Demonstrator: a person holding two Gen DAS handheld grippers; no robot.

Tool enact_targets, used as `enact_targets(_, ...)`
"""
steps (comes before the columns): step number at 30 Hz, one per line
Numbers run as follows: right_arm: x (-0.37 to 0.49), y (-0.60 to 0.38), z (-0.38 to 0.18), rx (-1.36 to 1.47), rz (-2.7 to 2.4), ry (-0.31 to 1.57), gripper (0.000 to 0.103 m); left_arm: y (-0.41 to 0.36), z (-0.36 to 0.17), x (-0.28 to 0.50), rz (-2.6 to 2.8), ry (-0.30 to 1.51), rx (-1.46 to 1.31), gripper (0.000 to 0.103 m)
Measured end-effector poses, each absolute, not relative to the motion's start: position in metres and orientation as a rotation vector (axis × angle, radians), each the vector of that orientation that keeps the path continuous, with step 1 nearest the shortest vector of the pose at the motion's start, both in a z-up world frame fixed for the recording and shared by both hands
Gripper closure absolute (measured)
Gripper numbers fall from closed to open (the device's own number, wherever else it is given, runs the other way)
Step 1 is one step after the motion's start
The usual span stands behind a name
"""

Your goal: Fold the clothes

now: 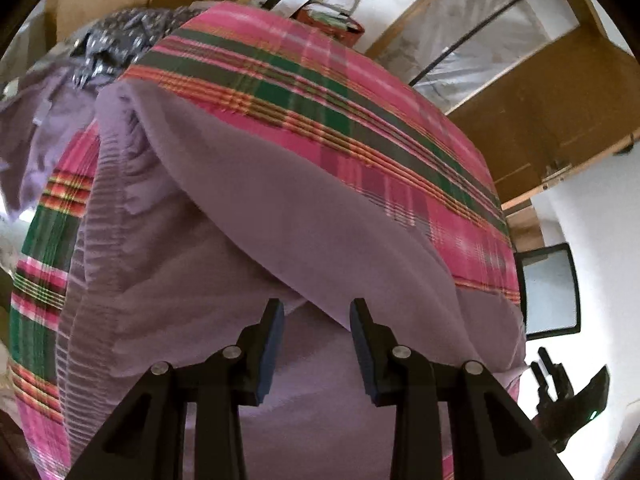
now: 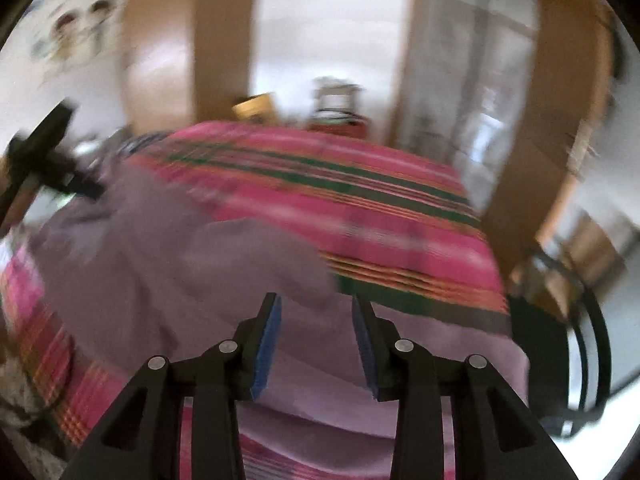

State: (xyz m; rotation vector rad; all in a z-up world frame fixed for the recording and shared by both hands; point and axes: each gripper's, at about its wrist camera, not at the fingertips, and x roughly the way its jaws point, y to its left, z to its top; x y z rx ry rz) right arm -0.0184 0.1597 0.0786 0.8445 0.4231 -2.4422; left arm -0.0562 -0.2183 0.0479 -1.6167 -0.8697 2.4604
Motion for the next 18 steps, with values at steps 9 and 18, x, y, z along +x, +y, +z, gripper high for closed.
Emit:
enact_targets(9, -0.004, 0.085, 0.053, 0.829, -2.181, 0.640, 0.065, -0.259, 0.043, -0.063, 2.467, -1.037, -1.614, 0.068)
enact_targets(18, 0.000, 0.069, 0.036, 0.874, -2.150, 0.808, 0.065, -0.278, 0.055, -0.052, 2.424, -1.084, -1.646, 0.068)
